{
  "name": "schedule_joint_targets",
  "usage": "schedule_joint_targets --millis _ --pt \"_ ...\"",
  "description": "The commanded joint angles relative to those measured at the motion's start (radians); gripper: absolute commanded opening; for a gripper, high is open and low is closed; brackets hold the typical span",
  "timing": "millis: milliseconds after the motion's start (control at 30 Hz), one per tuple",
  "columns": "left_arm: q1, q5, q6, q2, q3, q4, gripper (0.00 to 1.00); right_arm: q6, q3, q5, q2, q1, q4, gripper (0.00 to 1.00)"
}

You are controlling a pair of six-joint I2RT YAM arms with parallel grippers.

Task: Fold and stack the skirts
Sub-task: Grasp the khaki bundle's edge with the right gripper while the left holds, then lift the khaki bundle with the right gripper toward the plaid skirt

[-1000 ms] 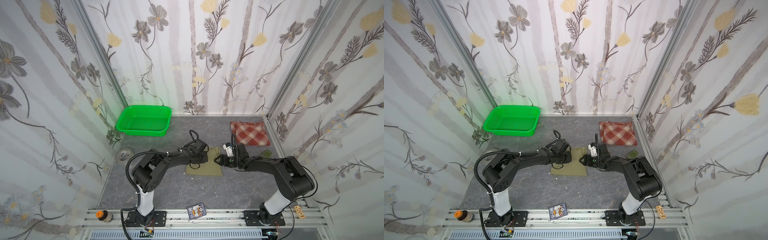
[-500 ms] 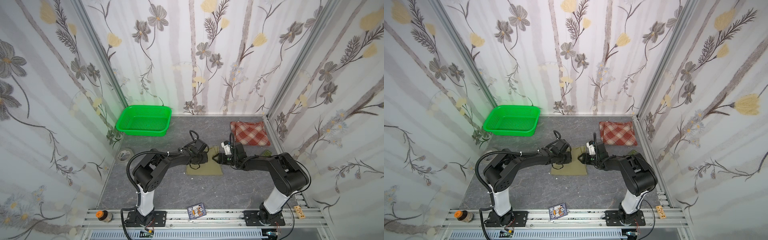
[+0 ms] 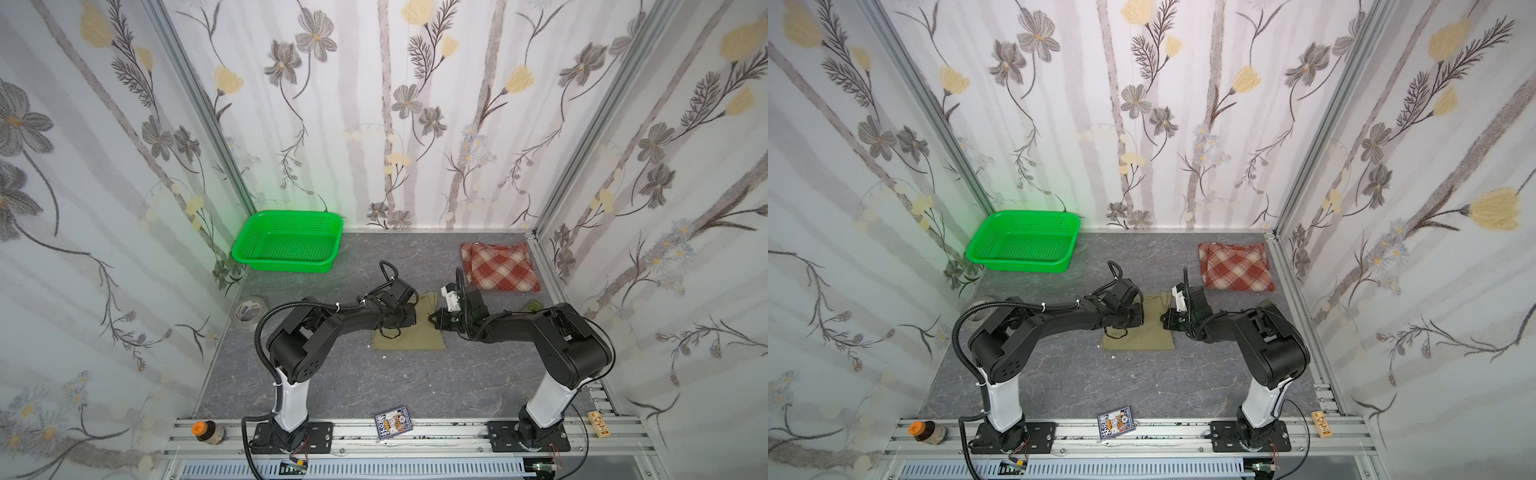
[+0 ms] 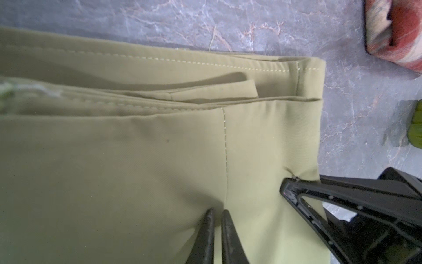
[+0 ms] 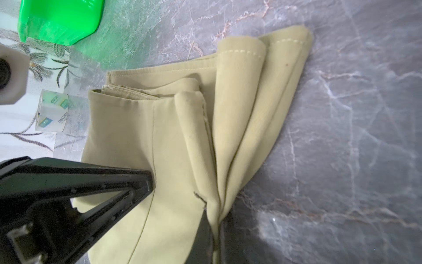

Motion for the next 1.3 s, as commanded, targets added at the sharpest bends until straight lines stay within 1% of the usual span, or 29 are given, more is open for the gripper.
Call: schedule_joint_targets --millis 0,100,233,433,600,900,1067,1267 --pt "0.005 -0.023 -0.007 -0.022 0.012 -0.002 0.12 -0.017 0.013 0.074 -0.015 0.003 -0.27 0.0" --pt "0.018 -0.04 -0.005 -0.055 0.008 -0.002 0.12 -0.048 0.067 0.112 -0.058 0.002 -0.344 0.0" --pt "0.043 -0.072 0.0 -0.117 -0.013 -0.002 0.12 -0.104 0.19 0.176 -0.089 0.001 -0.458 0.0" --pt "0.07 -0.111 0.003 -0.206 -0.067 -0.001 0.13 -0.176 0.332 0.226 -0.067 -0.002 -0.557 0.0" --pt "0.083 -0.135 0.01 -0.25 -0.1 -0.001 0.13 -0.207 0.425 0.26 -0.035 -0.007 -0.607 0.0" --pt "0.103 -0.147 0.034 -0.263 -0.102 -0.001 0.14 -0.288 0.617 0.38 -0.001 -0.041 -0.711 0.0" --pt "0.11 -0.147 0.047 -0.255 -0.099 0.001 0.14 -0.358 0.72 0.383 0.046 -0.068 -0.739 0.0" --pt "0.123 -0.141 0.052 -0.262 -0.105 0.001 0.14 -0.434 0.834 0.435 0.119 -0.094 -0.794 0.0"
